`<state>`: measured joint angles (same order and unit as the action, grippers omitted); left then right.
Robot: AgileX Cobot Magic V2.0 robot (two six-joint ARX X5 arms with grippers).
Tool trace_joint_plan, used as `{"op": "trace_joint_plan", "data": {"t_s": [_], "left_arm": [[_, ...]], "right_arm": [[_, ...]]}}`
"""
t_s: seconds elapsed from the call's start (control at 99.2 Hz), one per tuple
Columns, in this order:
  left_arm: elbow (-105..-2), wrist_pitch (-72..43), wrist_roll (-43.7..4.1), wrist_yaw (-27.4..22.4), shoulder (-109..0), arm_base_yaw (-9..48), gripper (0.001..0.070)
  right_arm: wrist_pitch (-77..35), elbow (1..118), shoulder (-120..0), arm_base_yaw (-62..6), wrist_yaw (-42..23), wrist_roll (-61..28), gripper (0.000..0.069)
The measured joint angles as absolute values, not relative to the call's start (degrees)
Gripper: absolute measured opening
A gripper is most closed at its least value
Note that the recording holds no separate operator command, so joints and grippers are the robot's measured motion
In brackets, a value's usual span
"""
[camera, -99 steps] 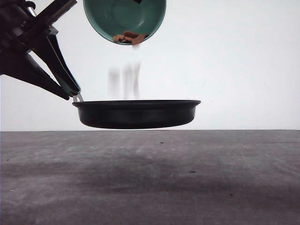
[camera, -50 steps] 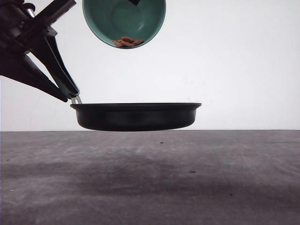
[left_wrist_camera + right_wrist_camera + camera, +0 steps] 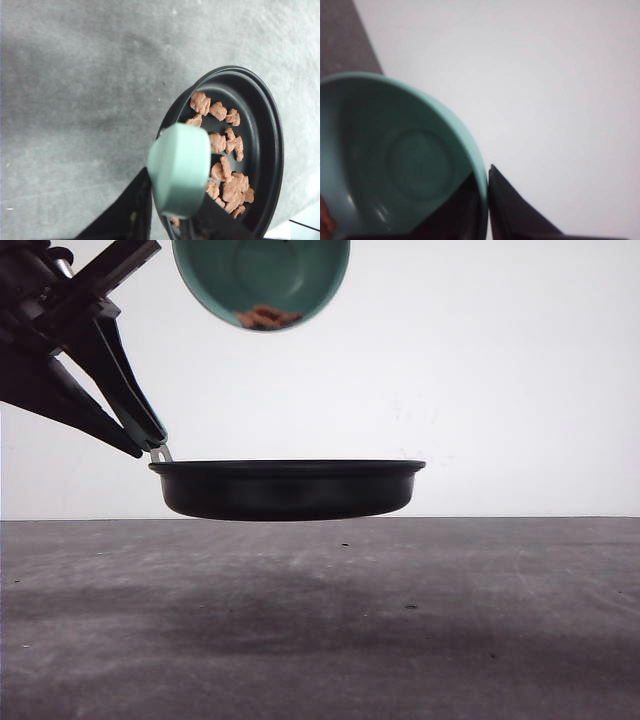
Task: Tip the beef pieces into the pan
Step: 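Tilt the green bowl with the right gripper, pouring meat into the pan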
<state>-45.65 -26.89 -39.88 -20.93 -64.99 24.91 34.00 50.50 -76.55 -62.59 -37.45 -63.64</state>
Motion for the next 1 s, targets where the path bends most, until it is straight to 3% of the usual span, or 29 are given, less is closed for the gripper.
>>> {"op": "trace_joint_plan", "data": {"t_s": [0.313, 0.998], "left_arm": [[-45.6, -26.9, -39.9, -20.9, -65.0, 24.9, 0.0041], [-45.6, -26.9, -39.8, -20.9, -65.0, 23.7, 0.004]], "right_arm": [[36.7, 50.5, -76.6, -61.8, -34.4, -66.2, 0.0012], [38.0, 50.5, -76.6, -60.4, -34.9, -63.4, 0.0012]]}}
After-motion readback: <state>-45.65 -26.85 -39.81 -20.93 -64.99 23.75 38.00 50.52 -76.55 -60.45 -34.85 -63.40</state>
